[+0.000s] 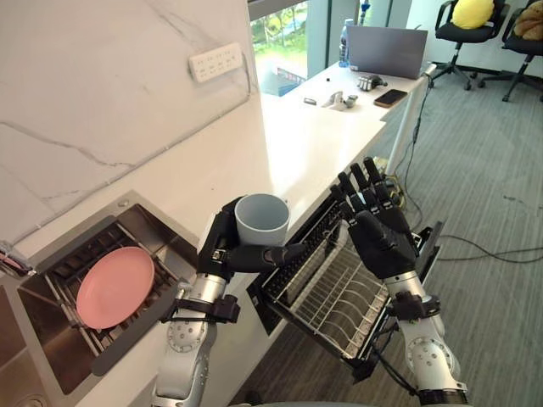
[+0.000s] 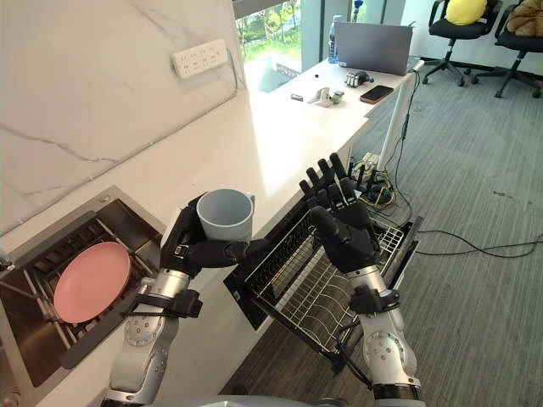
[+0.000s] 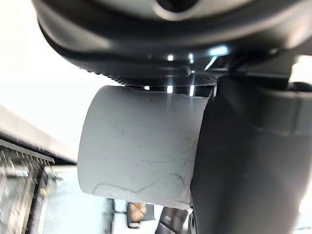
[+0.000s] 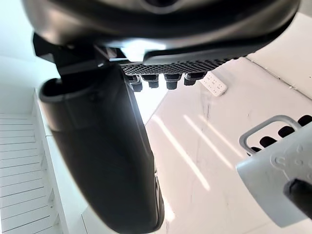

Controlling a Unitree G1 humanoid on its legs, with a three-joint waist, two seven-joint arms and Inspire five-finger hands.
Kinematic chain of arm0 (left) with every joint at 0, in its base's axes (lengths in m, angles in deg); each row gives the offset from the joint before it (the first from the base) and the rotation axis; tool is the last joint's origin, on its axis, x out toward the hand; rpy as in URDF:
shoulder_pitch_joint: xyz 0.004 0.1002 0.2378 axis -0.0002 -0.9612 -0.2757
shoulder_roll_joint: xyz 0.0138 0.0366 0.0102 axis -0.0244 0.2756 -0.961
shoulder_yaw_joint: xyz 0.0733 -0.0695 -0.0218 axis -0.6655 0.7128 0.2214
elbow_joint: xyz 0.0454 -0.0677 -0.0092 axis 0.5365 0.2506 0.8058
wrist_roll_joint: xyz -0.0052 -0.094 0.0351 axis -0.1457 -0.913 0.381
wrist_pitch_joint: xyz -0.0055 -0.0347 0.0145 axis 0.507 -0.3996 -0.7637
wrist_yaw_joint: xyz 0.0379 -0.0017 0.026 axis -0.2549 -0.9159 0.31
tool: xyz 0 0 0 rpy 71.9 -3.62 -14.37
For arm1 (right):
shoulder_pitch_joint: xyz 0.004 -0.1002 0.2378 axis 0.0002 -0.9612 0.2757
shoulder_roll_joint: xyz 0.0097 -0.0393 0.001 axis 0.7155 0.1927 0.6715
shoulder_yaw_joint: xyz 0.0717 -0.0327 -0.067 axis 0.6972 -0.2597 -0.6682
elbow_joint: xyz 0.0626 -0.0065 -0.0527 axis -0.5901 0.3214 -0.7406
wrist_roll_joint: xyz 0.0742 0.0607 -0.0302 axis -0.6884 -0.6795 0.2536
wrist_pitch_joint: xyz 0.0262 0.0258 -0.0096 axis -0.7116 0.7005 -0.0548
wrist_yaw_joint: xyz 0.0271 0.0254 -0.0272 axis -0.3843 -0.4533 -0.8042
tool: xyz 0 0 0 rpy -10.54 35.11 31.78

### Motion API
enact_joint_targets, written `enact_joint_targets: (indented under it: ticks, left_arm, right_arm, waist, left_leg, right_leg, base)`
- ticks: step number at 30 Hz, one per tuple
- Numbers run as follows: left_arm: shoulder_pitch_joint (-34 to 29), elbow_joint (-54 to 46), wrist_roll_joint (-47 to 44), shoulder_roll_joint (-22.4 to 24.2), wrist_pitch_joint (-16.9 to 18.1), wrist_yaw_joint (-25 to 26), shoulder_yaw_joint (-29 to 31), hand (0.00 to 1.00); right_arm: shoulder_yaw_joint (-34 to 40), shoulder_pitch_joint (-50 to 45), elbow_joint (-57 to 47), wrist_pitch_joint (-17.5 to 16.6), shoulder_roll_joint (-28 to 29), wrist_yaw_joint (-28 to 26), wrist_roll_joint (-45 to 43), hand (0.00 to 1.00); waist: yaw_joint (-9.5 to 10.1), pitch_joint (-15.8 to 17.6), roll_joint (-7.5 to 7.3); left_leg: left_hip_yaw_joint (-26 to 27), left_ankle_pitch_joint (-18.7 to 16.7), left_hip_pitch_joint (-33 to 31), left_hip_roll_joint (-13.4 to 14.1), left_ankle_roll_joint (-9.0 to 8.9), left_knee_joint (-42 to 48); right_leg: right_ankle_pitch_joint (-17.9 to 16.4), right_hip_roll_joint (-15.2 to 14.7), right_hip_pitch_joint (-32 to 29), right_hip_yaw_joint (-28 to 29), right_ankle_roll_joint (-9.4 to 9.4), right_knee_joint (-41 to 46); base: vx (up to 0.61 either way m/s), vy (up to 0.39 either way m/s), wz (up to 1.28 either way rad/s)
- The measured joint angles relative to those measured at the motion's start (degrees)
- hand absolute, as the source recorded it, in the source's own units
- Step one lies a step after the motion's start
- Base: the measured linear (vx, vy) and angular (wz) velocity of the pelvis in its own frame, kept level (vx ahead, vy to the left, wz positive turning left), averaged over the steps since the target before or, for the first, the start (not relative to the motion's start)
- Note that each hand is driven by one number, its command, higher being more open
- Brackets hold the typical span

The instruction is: Walk over to the sink, pick up the cup, carry it to the dishwasher, place the cup inside the dishwasher, then close the dishwasher door

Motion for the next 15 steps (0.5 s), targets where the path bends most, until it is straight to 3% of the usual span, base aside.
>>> enact_joint_targets:
  ticks: [6, 11, 15]
  left_arm:
    - [0.84, -0.05, 7.68, -0.04, -2.07, 2.27, -0.32, 0.0]
    - [1.37, -0.11, 9.62, -0.42, -3.87, 4.89, -2.8, 0.0]
    - [1.59, -0.25, 9.62, -0.59, -4.94, 6.07, -3.61, 0.0]
  right_arm:
    - [-4.93, 0.0, 0.0, 0.99, 0.12, 5.24, 6.8, 1.0]
    - [-11.32, -0.01, -1.59, 0.71, 0.18, 12.86, 18.63, 1.0]
    - [-14.25, 0.0, -4.55, 0.89, 0.19, 14.45, 21.91, 1.0]
  waist:
    - [0.08, 0.02, -0.04]
    - [0.3, 0.09, -0.14]
    - [0.35, 0.08, -0.14]
  left_leg:
    - [-0.13, 0.07, -0.02, 0.23, -0.11, -0.29]
    - [-0.15, 0.08, 0.0, 0.21, -0.12, -0.33]
    - [-0.18, 0.08, 0.06, 0.22, -0.12, -0.33]
  right_leg:
    - [0.59, 0.53, 0.83, -0.28, -0.13, -1.52]
    - [0.59, 0.54, 0.86, -0.26, -0.14, -1.52]
    - [0.59, 0.55, 0.95, -0.28, -0.14, -1.52]
  base:
    - [0.0, 0.0, 0.0]
    - [-0.01, -0.001, 0.0]
    - [0.0, 0.0, 0.0]
